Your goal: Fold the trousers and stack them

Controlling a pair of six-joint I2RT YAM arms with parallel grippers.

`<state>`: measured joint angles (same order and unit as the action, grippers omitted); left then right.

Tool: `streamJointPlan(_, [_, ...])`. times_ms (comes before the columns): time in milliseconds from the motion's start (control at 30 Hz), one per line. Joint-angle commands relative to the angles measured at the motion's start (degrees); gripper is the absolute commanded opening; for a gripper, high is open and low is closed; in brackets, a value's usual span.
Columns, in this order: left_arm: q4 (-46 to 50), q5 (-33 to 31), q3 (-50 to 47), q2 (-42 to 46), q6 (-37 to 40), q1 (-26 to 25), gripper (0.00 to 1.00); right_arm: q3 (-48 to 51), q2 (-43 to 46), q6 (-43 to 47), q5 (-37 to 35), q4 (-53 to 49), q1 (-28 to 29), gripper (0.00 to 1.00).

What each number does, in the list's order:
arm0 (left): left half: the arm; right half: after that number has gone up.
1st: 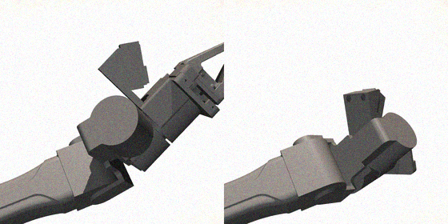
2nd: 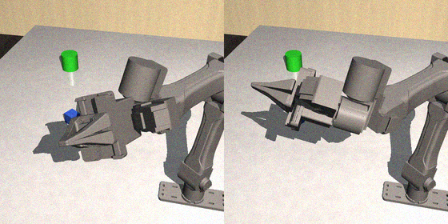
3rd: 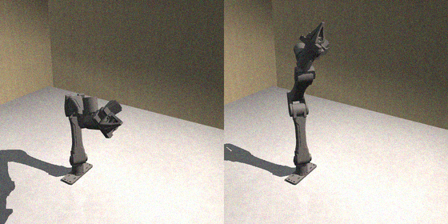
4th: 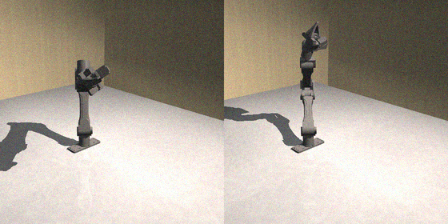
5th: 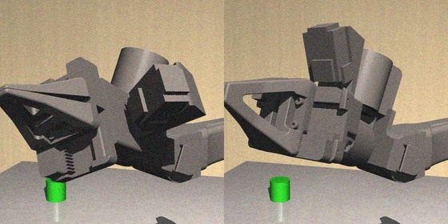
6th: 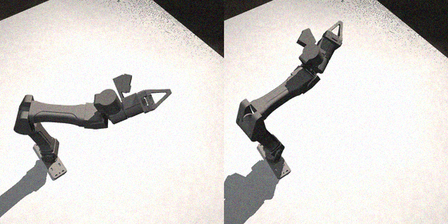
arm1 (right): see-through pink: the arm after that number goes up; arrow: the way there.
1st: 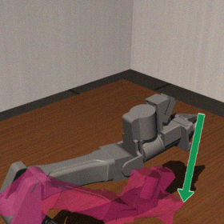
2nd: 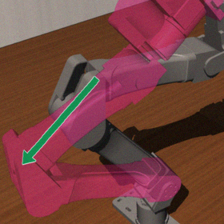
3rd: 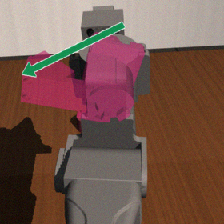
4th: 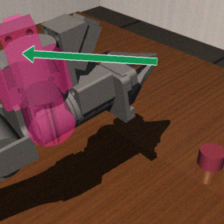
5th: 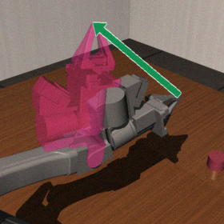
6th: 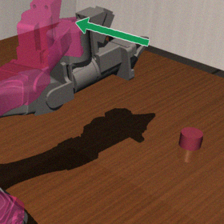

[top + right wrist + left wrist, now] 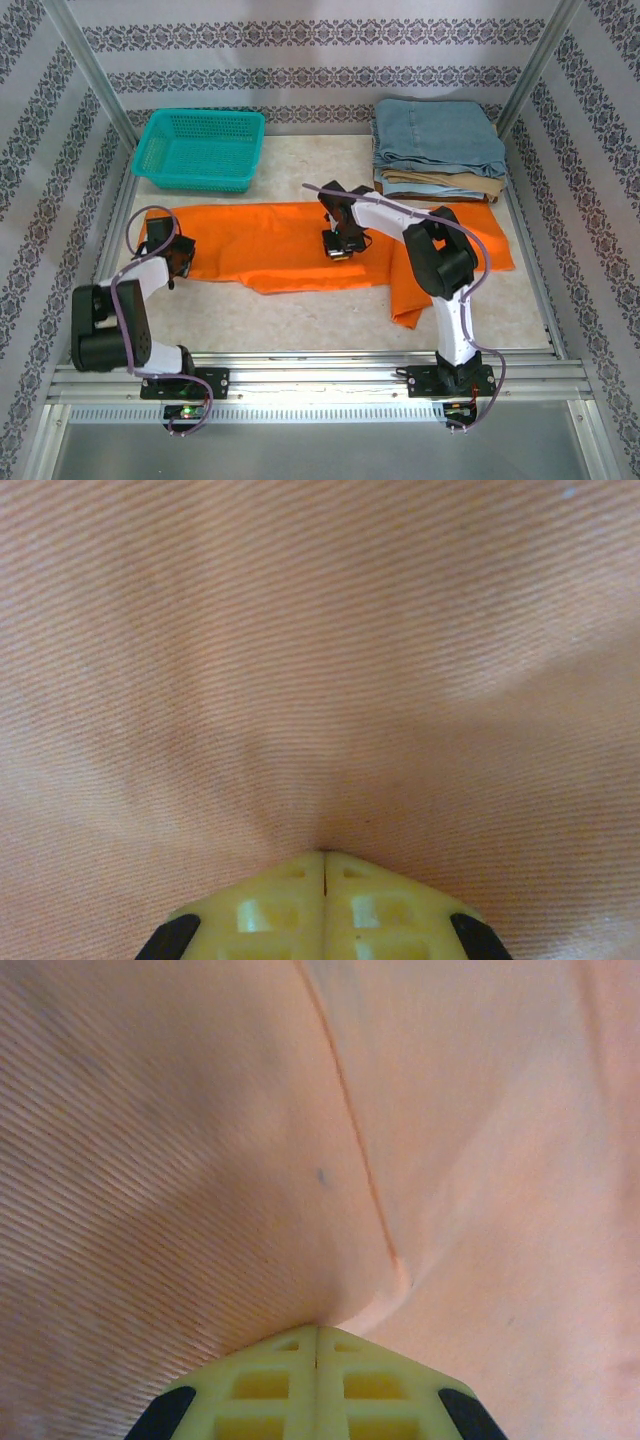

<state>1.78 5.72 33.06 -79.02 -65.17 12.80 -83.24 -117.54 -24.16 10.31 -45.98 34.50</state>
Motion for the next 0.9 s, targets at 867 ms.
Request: streamJointPlan(867, [-9.21,-5.28,3.27,-9.33,3.47,-24.15,0.0,24.79,40.48,-2.61,-3.29,-6.92,-15.73,0.32])
